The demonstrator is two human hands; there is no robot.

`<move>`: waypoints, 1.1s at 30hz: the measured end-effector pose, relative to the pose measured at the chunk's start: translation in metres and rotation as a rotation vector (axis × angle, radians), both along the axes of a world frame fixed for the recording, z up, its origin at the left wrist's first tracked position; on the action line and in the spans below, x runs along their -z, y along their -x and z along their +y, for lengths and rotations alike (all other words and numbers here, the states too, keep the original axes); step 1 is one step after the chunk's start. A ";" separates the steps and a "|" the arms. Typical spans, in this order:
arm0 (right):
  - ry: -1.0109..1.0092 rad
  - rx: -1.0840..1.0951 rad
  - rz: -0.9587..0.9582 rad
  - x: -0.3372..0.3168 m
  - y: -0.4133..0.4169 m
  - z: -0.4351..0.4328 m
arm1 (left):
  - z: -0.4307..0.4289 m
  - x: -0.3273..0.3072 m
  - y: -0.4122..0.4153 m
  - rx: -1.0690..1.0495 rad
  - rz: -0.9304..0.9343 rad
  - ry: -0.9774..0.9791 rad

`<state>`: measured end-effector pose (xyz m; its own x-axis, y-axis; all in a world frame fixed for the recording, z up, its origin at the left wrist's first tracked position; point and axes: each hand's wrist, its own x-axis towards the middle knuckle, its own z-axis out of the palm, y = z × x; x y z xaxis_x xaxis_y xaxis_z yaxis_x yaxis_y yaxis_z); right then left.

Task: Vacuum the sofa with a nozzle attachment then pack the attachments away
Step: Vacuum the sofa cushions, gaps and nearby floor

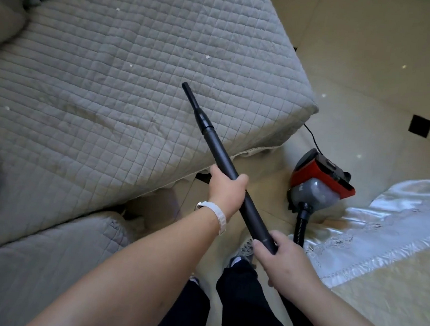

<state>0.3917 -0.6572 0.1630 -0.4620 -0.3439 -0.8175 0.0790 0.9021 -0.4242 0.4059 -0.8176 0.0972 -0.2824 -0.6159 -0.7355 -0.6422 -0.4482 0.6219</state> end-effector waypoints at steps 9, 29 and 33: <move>0.067 0.069 -0.016 0.012 0.077 0.021 | 0.020 0.003 0.084 0.037 0.022 0.076; 0.048 -0.007 0.027 0.024 0.112 -0.002 | 0.001 0.018 0.124 -0.019 0.021 0.097; 0.023 -0.031 0.025 0.027 0.112 -0.010 | -0.006 0.024 0.119 -0.004 0.010 0.107</move>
<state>0.2797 -0.6669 0.1356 -0.4706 -0.3770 -0.7978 0.0402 0.8940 -0.4462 0.2869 -0.8237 0.0727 -0.2871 -0.6922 -0.6622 -0.6338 -0.3810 0.6731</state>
